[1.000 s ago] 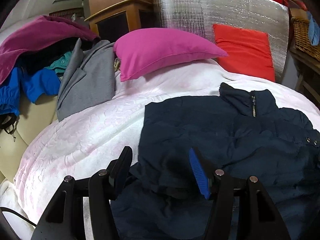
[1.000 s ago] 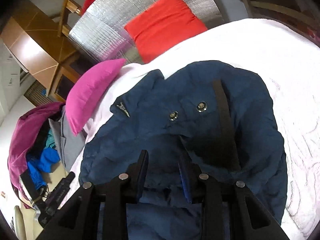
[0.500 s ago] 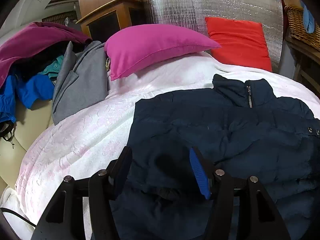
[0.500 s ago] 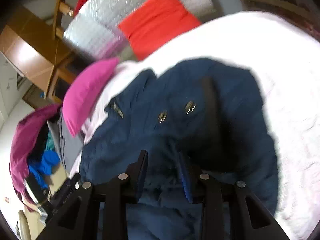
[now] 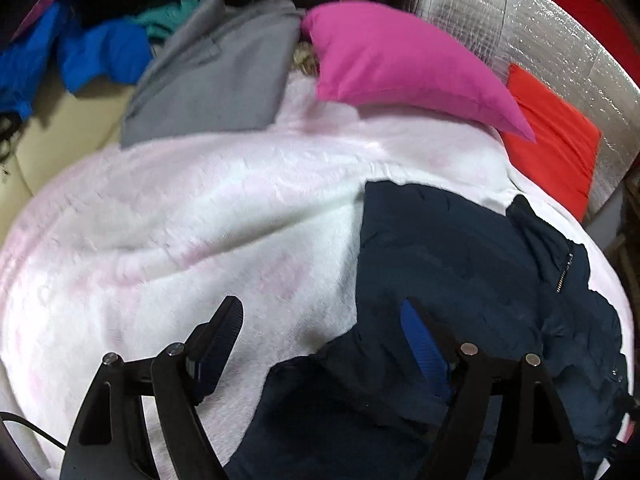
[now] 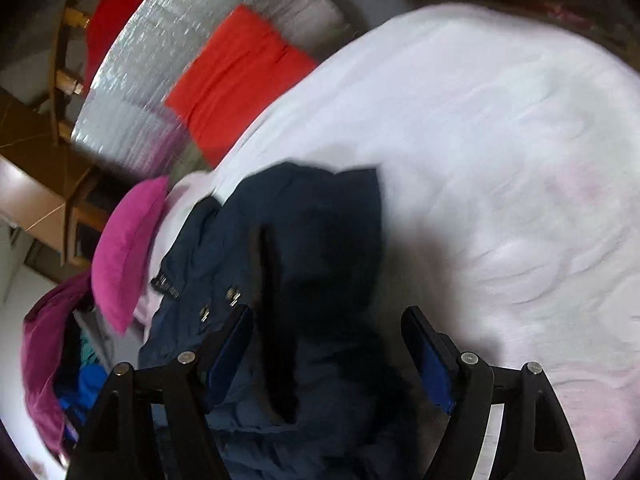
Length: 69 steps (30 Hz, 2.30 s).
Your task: Fold large clothes
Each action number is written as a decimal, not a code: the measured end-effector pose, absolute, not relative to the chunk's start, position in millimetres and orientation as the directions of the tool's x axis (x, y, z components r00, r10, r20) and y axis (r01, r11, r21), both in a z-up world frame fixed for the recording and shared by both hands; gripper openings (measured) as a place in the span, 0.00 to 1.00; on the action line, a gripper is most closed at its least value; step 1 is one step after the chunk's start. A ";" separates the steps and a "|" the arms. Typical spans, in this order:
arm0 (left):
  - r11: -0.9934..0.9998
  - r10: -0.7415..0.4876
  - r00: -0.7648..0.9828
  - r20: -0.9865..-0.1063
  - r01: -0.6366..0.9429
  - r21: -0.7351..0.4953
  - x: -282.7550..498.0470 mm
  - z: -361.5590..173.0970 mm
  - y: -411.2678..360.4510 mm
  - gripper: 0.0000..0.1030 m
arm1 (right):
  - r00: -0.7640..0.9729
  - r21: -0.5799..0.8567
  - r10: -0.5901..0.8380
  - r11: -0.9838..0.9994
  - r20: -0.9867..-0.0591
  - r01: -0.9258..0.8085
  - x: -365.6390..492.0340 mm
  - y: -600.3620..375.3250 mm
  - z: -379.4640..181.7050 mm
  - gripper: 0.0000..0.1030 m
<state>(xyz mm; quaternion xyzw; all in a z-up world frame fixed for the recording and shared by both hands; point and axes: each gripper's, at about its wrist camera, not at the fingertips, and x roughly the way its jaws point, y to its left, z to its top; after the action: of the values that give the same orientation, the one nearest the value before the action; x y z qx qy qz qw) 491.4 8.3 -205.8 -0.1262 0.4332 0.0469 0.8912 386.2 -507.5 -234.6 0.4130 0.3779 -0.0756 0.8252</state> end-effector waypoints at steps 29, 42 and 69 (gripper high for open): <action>0.998 0.037 0.638 -0.769 -0.063 -0.004 485.7 -203.8 -41.7 0.21 | 0.662 0.374 0.018 0.836 -0.749 0.401 384.6 -467.6 -204.8 0.51; 0.997 0.019 0.788 -0.615 0.032 0.071 438.0 -162.6 -72.0 0.38 | 0.760 0.390 0.040 0.875 -0.649 0.287 362.9 -438.2 -163.9 0.50; 0.990 0.007 0.765 -0.643 0.083 0.111 437.9 -175.5 -97.3 0.40 | 0.718 0.400 0.125 0.888 -0.685 0.227 378.2 -410.4 -181.9 0.49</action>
<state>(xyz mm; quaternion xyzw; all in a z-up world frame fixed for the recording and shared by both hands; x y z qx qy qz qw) 437.9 -97.3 -175.5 0.0664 0.3418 -0.0203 0.9372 378.2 -410.4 -181.9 0.2348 0.3743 -0.0286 0.8966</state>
